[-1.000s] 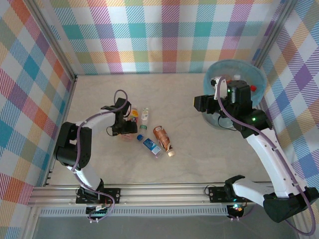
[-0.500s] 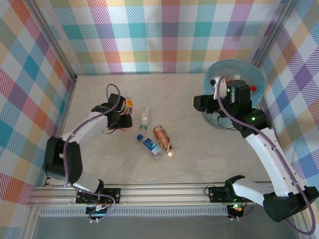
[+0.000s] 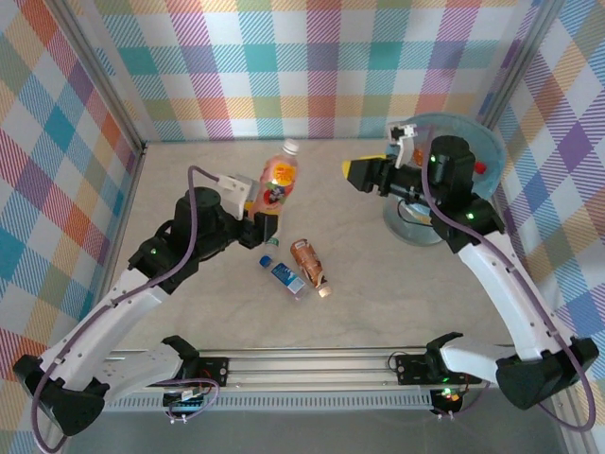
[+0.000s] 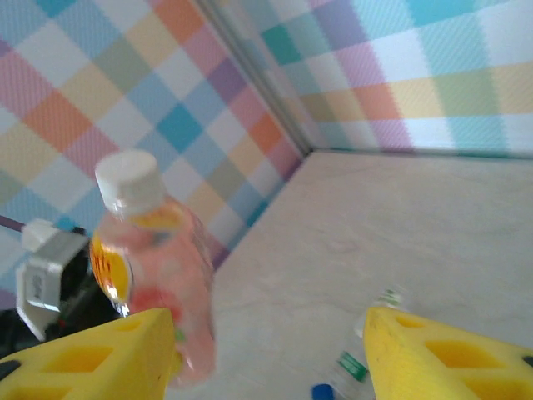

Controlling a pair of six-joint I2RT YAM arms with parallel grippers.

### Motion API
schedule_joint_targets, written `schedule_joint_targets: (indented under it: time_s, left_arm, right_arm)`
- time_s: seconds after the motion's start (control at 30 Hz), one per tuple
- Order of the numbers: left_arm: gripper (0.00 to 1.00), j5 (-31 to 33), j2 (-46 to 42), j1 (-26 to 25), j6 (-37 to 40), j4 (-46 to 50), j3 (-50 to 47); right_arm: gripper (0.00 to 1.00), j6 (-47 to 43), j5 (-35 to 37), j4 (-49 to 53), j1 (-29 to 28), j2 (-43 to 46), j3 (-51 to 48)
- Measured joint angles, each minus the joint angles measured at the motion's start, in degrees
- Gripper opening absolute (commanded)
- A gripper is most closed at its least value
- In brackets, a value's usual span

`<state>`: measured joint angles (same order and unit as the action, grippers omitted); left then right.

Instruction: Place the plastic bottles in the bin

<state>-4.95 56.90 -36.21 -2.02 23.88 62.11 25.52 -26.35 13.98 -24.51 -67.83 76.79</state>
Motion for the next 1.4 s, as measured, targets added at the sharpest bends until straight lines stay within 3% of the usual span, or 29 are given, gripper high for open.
schedule_joint_targets:
  time_s: [0.17,0.37,1.17,1.4]
  left_arm:
    - [0.57,-3.2,0.7,-4.1,1.9,-0.1,1.6]
    - [0.57,-3.0,2.2,-6.4,1.9,-0.3,3.1]
    - [0.57,-4.7,3.7,-7.6,4.5,-1.6,2.8]
    - [0.57,-5.1,4.0,-7.6,4.4,-1.6,2.6]
  right_arm:
    - [0.66,1.1,-3.4,-3.9,-4.2,-4.1,4.2]
    - [0.63,1.1,-6.0,-4.9,-5.6,-5.0,6.6]
    - [0.74,-1.8,-4.3,-4.9,-6.6,-0.2,2.8]
    - [0.71,-1.3,-5.3,-5.6,-6.6,-1.1,1.9]
